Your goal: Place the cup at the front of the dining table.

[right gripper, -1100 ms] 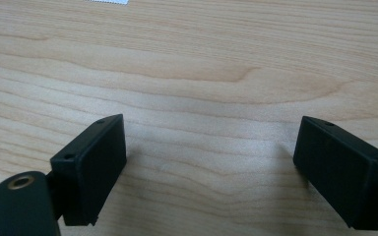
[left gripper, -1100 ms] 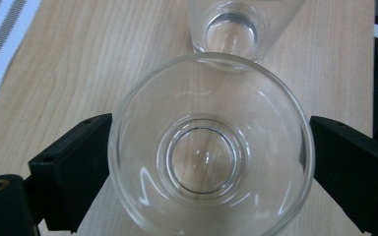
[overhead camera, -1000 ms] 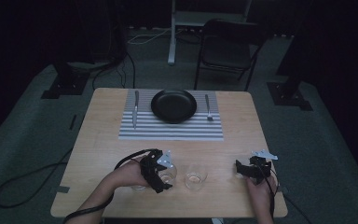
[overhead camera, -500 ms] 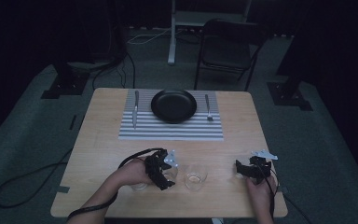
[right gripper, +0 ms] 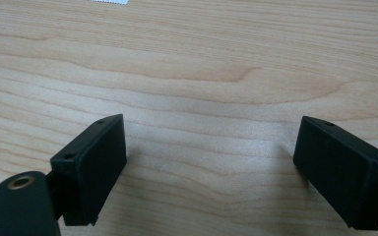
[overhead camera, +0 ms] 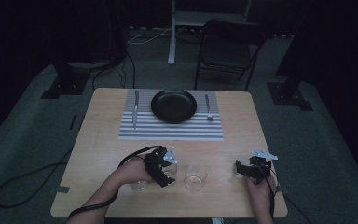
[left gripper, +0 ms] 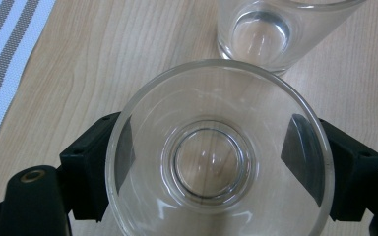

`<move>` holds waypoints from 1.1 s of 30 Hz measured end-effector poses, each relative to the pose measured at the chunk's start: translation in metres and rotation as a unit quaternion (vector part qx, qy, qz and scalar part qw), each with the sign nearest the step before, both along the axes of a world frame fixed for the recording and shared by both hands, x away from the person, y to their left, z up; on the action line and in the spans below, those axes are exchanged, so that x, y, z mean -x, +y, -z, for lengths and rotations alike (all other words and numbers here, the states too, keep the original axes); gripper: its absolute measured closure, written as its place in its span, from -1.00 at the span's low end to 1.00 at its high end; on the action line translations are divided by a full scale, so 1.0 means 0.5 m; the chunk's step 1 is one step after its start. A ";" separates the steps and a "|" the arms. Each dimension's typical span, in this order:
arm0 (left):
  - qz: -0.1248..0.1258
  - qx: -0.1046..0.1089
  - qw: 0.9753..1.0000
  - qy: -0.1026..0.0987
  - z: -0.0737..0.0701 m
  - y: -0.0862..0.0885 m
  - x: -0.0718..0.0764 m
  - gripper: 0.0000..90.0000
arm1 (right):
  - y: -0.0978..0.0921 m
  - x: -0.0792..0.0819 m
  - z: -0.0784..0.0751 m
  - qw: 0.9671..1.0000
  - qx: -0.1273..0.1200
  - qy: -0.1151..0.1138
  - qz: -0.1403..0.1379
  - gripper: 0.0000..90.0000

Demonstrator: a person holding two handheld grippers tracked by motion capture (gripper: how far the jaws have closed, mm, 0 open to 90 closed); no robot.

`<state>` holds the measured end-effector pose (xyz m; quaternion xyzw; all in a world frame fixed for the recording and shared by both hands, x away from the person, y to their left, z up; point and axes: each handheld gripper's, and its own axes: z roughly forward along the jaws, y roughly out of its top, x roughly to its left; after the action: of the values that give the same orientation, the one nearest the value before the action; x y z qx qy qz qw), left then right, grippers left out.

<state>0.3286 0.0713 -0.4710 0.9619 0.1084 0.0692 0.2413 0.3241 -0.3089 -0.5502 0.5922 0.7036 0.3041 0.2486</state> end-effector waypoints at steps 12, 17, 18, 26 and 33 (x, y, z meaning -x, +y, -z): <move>-0.022 0.005 1.000 -0.003 -0.009 0.004 -0.020 -0.60 | 0.000 0.000 0.000 1.000 0.000 0.000 0.000 -0.73; -0.029 0.009 1.000 -0.001 -0.017 0.006 -0.027 -0.60 | 0.000 0.000 0.000 1.000 0.000 0.000 0.000 -0.73; -0.028 0.006 1.000 0.001 -0.017 0.006 -0.028 -0.60 | 0.000 0.000 0.000 1.000 0.000 0.000 0.000 -0.73; -0.049 0.007 0.999 -0.006 -0.020 0.022 -0.041 -0.60 | 0.000 0.001 0.000 1.000 0.000 0.001 0.001 -0.73; -0.066 0.003 0.998 -0.002 -0.026 0.037 -0.060 -0.60 | 0.000 0.001 0.000 1.000 0.000 0.001 0.001 -0.73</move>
<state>0.3586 0.0900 -0.4582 0.9516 0.1717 0.0867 0.2396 0.3239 -0.3088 -0.5502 0.5931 0.7031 0.3039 0.2482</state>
